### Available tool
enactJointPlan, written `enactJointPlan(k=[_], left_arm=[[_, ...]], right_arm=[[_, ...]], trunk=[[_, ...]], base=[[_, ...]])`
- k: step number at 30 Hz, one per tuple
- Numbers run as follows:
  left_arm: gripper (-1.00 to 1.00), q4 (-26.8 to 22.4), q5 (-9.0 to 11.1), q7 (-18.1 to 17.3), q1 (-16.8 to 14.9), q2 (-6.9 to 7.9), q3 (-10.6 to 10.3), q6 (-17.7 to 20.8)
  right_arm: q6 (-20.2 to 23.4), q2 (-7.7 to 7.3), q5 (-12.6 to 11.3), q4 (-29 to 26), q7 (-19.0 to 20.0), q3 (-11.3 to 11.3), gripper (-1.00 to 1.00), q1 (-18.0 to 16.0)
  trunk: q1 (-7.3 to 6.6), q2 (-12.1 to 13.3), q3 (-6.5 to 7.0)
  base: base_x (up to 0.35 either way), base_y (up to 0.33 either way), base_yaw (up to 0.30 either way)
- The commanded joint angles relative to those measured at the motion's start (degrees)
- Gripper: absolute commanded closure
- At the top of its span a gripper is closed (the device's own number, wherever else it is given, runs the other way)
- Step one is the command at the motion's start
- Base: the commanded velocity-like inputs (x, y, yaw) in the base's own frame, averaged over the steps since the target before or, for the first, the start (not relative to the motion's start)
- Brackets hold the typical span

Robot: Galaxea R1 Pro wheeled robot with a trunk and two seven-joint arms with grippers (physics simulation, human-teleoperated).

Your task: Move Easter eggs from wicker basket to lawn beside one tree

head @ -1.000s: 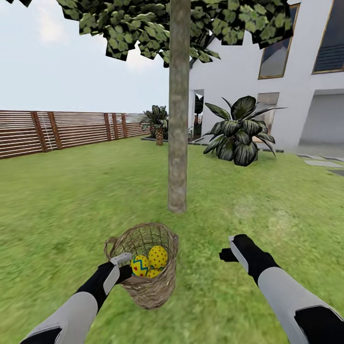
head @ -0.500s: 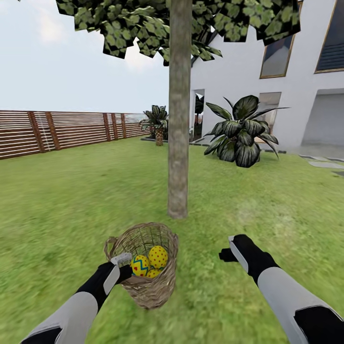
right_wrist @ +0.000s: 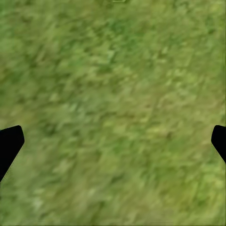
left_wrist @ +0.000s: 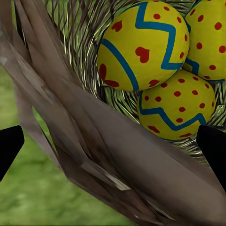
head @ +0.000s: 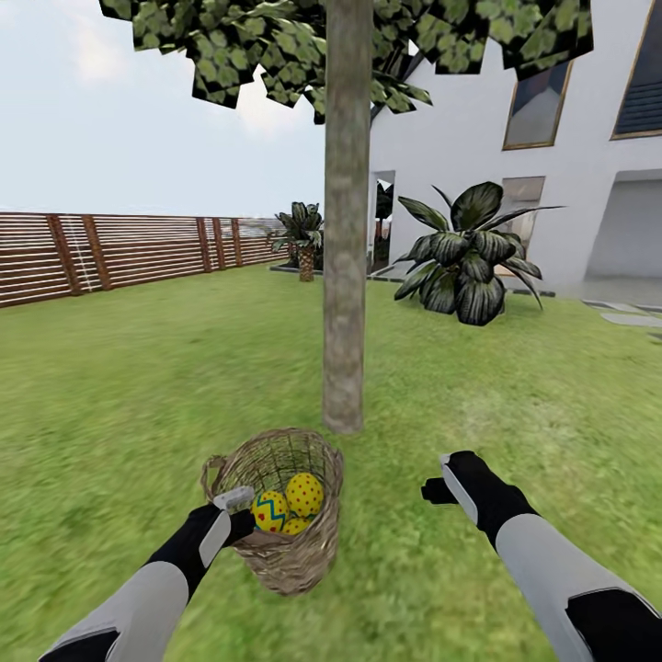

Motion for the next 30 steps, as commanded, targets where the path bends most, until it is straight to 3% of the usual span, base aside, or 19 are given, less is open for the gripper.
enactJointPlan(k=[1, 19, 30], left_arm=[[1.00, -0.18, 0.75, 0.36, -0.03, -0.04, 0.09, 0.22], [1.00, -0.18, 0.81, 0.36, -0.03, -0.08, 0.09, 0.05], [1.00, -0.18, 0.76, -0.26, -0.03, -0.04, 0.10, -2.76]], right_arm=[[0.23, -0.08, -0.61, -0.08, -0.46, 0.45, -1.00, -0.04], [0.23, 0.01, -0.66, -0.08, -0.46, 0.50, -1.00, -0.04], [0.23, 0.01, -0.62, -0.08, -0.46, 0.45, -1.00, -0.04]], trunk=[[0.03, -0.03, -0.06], [0.03, -0.03, -0.06], [0.25, -0.43, -0.24]], base=[[0.339, 0.000, 0.000], [0.339, 0.000, 0.000], [0.030, 0.000, 0.000]])
